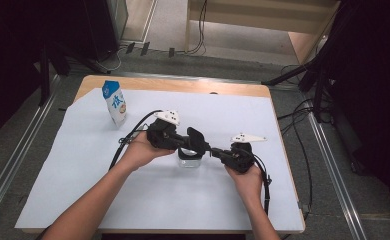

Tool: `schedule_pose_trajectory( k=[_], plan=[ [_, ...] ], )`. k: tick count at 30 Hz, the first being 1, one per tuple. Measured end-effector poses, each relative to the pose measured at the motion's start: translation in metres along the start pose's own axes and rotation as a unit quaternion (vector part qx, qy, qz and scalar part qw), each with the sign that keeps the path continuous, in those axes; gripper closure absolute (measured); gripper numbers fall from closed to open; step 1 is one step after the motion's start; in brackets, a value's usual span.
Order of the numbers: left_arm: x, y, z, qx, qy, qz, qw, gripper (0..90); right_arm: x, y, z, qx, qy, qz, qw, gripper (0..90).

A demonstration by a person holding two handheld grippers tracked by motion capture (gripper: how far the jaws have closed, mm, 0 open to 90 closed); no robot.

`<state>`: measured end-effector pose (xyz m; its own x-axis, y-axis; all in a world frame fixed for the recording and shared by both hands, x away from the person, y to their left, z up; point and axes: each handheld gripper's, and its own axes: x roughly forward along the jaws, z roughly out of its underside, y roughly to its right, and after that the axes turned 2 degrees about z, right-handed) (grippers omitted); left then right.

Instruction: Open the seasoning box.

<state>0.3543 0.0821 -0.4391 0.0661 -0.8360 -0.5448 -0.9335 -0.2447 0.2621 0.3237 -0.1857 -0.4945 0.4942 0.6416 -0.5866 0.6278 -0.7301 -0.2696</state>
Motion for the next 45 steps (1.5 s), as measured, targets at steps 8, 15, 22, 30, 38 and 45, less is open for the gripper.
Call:
schedule_pose_trajectory(
  k=[8, 15, 22, 30, 38, 45],
  plan=[
    [0.013, 0.003, -0.014, 0.010, -0.009, 0.003, 0.9999, 90.0, 0.000, -0.001, 0.001, 0.004, 0.003, 0.003, 1.0000, 90.0],
    [0.023, 0.003, -0.022, 0.016, -0.015, 0.008, 0.9997, 90.0, 0.001, -0.001, 0.002, 0.011, 0.008, -0.001, 0.9999, 90.0],
    [0.033, 0.002, -0.029, 0.016, -0.023, 0.008, 0.9996, 90.0, 0.001, -0.001, 0.003, 0.010, 0.010, 0.000, 0.9999, 90.0],
    [0.041, -0.001, -0.029, 0.019, -0.039, -0.002, 0.9991, 90.0, 0.002, -0.001, 0.003, 0.008, 0.008, 0.007, 0.9999, 90.0],
    [0.038, -0.004, -0.027, 0.011, -0.034, 0.010, 0.9993, 89.4, 0.002, 0.000, 0.003, 0.009, 0.008, 0.006, 0.9999, 90.0],
    [0.035, -0.004, -0.027, 0.005, -0.033, 0.006, 0.9994, 85.2, 0.002, -0.001, 0.002, 0.008, 0.007, 0.004, 0.9999, 90.0]
  ],
)
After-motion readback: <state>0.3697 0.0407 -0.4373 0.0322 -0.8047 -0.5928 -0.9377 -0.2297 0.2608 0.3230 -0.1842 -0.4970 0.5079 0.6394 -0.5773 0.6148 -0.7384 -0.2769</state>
